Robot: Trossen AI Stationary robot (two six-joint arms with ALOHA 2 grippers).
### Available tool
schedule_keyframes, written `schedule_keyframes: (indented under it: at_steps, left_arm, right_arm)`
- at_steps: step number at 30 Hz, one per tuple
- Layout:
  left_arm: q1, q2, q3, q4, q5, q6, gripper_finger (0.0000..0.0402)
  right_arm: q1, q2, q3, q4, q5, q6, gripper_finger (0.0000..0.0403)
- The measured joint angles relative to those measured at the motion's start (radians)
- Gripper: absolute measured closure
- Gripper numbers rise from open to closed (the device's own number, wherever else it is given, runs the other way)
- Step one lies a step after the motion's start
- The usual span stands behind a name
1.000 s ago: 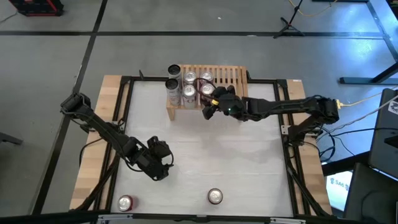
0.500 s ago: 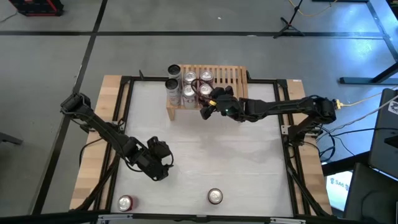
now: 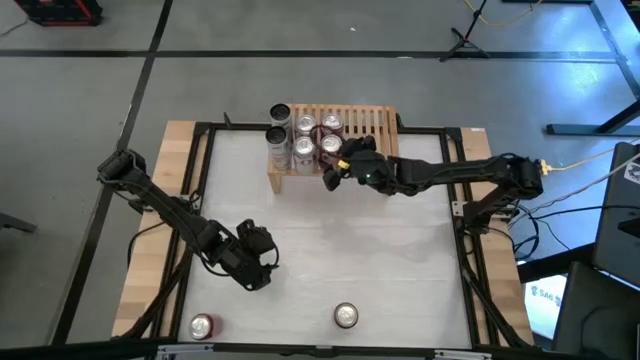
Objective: Place canned beverage on shelf
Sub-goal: Put the red soda can on the shelf, then put the dark red soda can on the shelf
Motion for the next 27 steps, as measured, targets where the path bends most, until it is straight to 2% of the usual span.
schedule_keyframes:
  at_steps: [9, 12, 14, 20, 24, 27]
  left_arm:
    - [0.0, 0.0, 0.0, 0.004, -0.001, 0.001, 0.0079]
    - [0.0, 0.0, 0.0, 0.027, -0.004, 0.0, 0.0079]
    - [0.0, 0.0, 0.0, 0.037, -0.004, 0.0, 0.0079]
    - [0.0, 0.0, 0.0, 0.056, 0.012, 0.001, 0.0079]
    - [-0.003, 0.0, 0.0, 0.104, 0.007, 0.029, 0.0079]
    - [-0.003, 0.003, 0.0, 0.172, 0.018, 0.059, 0.0079]
  right_arm:
    - [0.0, -0.089, 0.0, 0.007, -0.017, -0.048, 0.0011]
    - [0.0, -0.135, 0.0, 0.008, -0.056, -0.074, 0.0011]
    - [0.001, -0.173, 0.0, -0.012, -0.103, -0.077, 0.0011]
    - [0.063, -0.316, 0.0, -0.141, -0.355, -0.044, 0.0011]
    - [0.167, -0.394, 0.0, -0.304, -0.489, 0.045, 0.0011]
    - [0.286, -0.411, 0.0, -0.413, -0.514, 0.139, 0.0011]
